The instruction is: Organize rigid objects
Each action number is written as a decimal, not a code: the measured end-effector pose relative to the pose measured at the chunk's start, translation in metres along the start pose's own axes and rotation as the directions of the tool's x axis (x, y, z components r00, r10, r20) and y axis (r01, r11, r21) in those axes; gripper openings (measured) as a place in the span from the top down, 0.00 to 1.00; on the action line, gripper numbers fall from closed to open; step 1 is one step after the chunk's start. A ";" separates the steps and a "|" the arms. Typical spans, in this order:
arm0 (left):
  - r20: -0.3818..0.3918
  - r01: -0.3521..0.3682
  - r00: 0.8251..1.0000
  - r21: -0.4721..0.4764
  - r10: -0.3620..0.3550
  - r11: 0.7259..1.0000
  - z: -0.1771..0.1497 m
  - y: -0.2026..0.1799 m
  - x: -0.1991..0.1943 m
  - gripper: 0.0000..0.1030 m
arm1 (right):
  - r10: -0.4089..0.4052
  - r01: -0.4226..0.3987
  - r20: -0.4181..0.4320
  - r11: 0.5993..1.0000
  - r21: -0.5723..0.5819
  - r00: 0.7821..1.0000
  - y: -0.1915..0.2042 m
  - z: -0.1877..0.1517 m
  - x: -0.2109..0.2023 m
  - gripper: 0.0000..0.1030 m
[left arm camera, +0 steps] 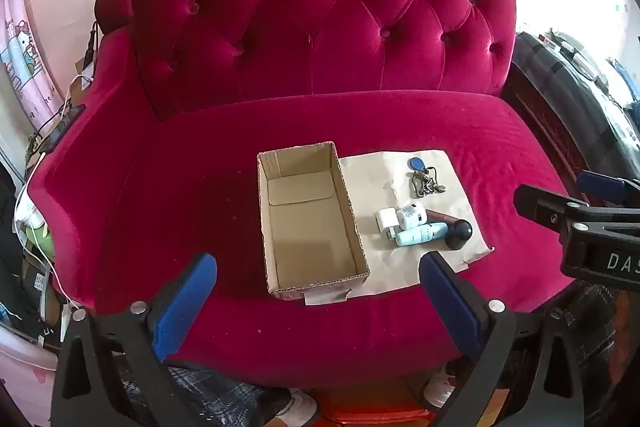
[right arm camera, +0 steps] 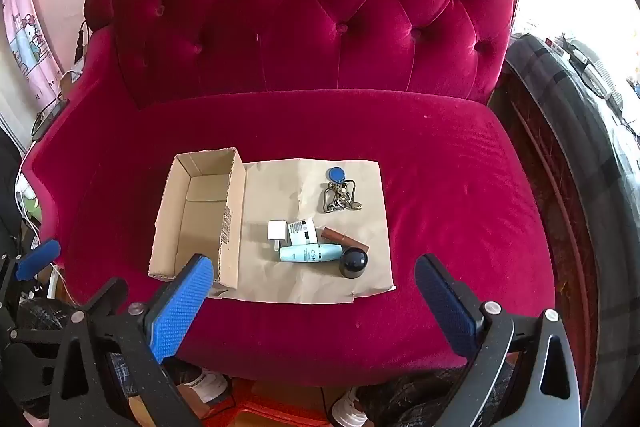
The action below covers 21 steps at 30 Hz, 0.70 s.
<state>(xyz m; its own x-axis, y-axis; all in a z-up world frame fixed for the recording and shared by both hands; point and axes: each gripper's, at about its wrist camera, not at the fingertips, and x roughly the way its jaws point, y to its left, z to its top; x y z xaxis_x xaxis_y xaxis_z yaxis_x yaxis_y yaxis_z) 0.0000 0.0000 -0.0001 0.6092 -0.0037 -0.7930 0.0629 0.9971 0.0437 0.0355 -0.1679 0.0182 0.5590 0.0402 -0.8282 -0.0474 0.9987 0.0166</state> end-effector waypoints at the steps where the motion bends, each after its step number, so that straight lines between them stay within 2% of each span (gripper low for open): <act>1: -0.001 0.002 1.000 0.001 -0.002 1.000 0.000 0.000 0.000 0.00 | -0.002 0.002 -0.002 1.000 -0.001 1.000 0.000 0.000 0.000 0.00; 21: 0.028 0.001 1.000 -0.006 -0.001 1.000 0.005 0.001 -0.003 0.00 | -0.006 0.007 0.033 1.000 -0.009 0.999 0.001 0.000 -0.004 0.00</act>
<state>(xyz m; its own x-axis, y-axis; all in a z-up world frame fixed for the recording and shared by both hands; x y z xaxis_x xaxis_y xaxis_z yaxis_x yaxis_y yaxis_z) 0.0023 0.0008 0.0060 0.6311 -0.0067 -0.7757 0.0585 0.9975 0.0390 0.0333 -0.1666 0.0221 0.5864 0.0349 -0.8093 -0.0508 0.9987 0.0063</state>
